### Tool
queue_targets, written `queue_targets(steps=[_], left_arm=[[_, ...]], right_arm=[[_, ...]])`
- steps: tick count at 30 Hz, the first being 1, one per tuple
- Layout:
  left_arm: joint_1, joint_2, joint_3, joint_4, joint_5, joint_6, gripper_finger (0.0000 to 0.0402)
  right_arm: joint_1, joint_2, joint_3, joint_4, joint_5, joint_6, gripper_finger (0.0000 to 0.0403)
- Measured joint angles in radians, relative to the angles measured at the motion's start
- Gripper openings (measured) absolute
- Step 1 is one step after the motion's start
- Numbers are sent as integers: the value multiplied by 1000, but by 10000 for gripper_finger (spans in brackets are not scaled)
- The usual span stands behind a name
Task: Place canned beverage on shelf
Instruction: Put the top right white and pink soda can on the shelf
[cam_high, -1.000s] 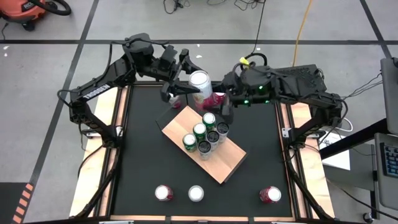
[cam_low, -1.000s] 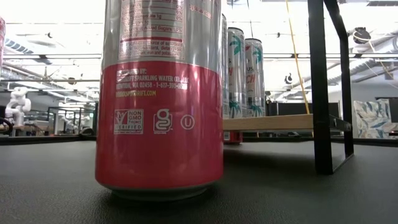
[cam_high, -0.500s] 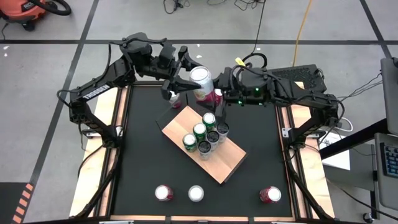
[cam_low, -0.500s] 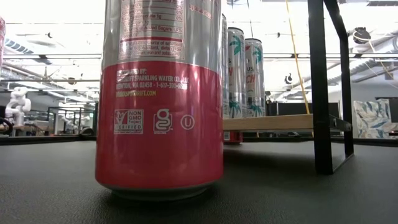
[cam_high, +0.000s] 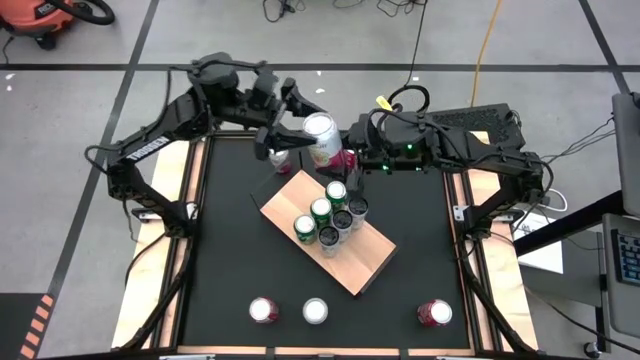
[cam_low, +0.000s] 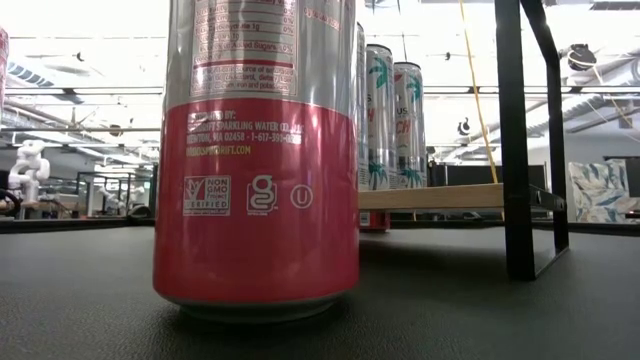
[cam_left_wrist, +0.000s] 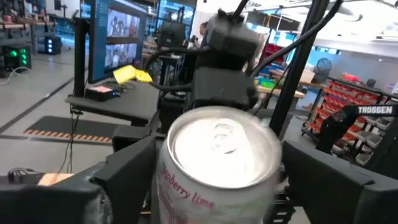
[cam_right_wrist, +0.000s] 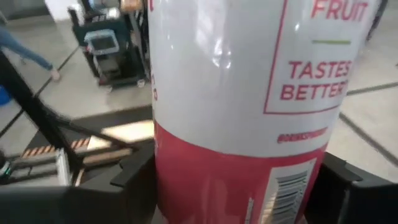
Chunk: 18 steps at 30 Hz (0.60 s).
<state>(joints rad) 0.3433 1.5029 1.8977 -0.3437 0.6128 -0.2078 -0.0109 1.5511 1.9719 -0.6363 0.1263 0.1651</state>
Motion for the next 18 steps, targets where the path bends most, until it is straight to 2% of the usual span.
queue_targets(steps=[5, 13, 18], left_arm=[[18, -40, 3, -36, 33, -26, 370], [15, -58, 2, -186, 44, 1, 372], [9, -51, 1, -225, 45, 12, 373]], right_arm=[[-1, -3, 0, -27, -67, 37, 266], [0, 0, 0, -80, -174, 92, 270], [0, 7, 0, -176, -184, 112, 271]])
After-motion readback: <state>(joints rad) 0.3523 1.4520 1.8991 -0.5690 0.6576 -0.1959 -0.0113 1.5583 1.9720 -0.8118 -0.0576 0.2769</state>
